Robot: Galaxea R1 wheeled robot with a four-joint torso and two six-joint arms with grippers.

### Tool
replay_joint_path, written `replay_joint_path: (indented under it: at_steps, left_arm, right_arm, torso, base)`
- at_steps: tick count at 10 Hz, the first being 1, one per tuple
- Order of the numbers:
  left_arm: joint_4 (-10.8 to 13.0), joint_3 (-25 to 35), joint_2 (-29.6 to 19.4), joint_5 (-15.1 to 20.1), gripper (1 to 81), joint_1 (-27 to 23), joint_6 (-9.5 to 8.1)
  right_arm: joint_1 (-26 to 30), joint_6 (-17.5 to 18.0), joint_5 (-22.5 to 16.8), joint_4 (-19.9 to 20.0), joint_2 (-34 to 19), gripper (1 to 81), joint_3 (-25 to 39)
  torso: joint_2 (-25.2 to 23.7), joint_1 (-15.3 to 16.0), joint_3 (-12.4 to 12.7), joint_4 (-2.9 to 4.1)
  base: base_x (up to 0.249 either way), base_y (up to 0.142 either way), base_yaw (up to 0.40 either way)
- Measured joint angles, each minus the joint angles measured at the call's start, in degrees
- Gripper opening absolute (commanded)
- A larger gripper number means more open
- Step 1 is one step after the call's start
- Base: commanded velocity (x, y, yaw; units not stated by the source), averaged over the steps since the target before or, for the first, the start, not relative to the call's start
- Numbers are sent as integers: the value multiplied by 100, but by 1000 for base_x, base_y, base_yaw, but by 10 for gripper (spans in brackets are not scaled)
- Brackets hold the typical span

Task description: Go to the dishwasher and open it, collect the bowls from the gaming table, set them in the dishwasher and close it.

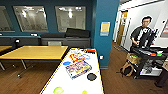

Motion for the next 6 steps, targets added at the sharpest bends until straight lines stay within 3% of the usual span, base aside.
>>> replay_joint_path:
  at_steps: [6]
  left_arm:
    - [0,11,62,2,811,2,0]
  right_arm:
    - [-15,0,-5,1,-55,811,-9]
  torso:
    - [-2,-7,0,0]
  base:
    - [0,87,0]
